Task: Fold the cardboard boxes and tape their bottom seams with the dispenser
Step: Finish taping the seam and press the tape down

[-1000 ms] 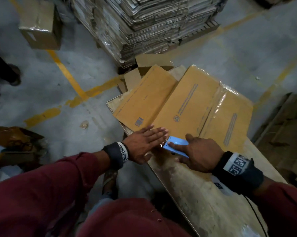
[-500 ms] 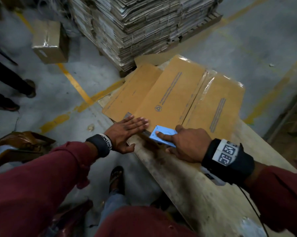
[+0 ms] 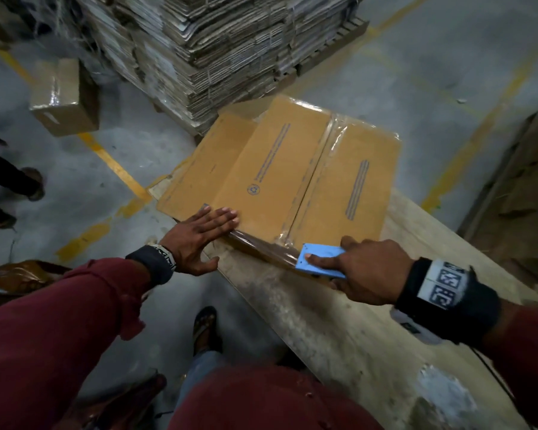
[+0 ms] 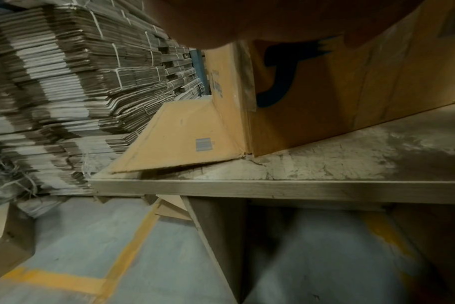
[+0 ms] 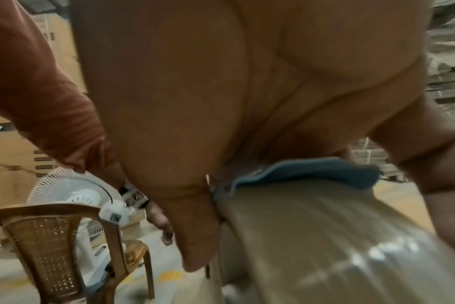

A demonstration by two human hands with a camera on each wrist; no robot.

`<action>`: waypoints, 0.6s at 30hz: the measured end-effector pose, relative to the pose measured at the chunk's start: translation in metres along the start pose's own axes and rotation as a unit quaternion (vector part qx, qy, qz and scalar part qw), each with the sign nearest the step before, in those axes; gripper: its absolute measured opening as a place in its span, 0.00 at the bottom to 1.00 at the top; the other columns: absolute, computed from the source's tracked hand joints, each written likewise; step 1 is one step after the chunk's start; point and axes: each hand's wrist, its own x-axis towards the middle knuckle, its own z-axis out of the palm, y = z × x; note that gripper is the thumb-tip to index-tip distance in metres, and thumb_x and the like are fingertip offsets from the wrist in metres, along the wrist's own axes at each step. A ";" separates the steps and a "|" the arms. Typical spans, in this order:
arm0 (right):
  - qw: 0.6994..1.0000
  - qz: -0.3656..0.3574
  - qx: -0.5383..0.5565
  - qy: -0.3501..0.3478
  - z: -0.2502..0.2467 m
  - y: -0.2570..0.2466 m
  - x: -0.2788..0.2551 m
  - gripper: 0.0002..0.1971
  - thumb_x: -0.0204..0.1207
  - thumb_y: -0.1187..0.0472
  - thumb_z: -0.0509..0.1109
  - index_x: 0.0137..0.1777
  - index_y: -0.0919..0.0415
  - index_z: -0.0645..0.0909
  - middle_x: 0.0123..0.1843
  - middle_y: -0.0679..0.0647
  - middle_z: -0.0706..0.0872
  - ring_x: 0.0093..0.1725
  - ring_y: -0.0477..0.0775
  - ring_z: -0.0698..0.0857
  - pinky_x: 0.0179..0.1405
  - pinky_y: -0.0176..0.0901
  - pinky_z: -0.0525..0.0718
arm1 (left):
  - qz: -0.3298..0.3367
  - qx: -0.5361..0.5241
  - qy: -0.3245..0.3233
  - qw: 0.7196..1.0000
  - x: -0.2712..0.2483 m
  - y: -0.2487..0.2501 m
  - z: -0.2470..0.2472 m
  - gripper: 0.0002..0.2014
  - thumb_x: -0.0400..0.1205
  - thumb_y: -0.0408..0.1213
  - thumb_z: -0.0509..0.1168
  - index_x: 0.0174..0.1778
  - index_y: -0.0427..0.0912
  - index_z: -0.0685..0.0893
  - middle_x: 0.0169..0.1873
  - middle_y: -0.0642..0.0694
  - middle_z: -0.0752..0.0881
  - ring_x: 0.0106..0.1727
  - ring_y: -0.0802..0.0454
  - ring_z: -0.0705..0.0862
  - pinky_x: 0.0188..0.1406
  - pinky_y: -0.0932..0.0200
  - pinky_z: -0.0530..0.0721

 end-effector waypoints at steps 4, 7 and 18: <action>1.000 0.003 0.014 0.000 0.004 -0.005 0.012 0.30 0.86 0.35 0.54 0.84 0.21 0.45 0.69 0.57 0.73 0.55 0.66 0.85 0.42 0.49 0.74 | -0.004 0.006 -0.017 1.000 -0.001 -0.001 -0.003 0.47 0.77 0.52 0.70 0.91 0.40 0.59 0.91 0.45 0.57 0.92 0.43 0.54 0.89 0.34 0.57; 1.000 0.005 0.018 0.005 0.002 -0.008 0.012 0.30 0.85 0.35 0.55 0.84 0.22 0.47 0.67 0.56 0.74 0.54 0.66 0.86 0.43 0.48 0.75 | -0.009 0.005 -0.016 1.000 0.000 0.000 -0.001 0.48 0.76 0.51 0.71 0.91 0.41 0.59 0.91 0.45 0.57 0.92 0.44 0.54 0.90 0.36 0.55; 0.998 0.043 0.023 -0.043 -0.016 -0.017 0.030 0.27 0.83 0.38 0.58 0.82 0.24 0.60 0.69 0.55 0.74 0.60 0.65 0.83 0.57 0.58 0.78 | -0.006 0.013 0.008 1.000 0.000 0.001 0.001 0.48 0.76 0.53 0.69 0.91 0.39 0.60 0.91 0.42 0.57 0.92 0.40 0.54 0.88 0.32 0.57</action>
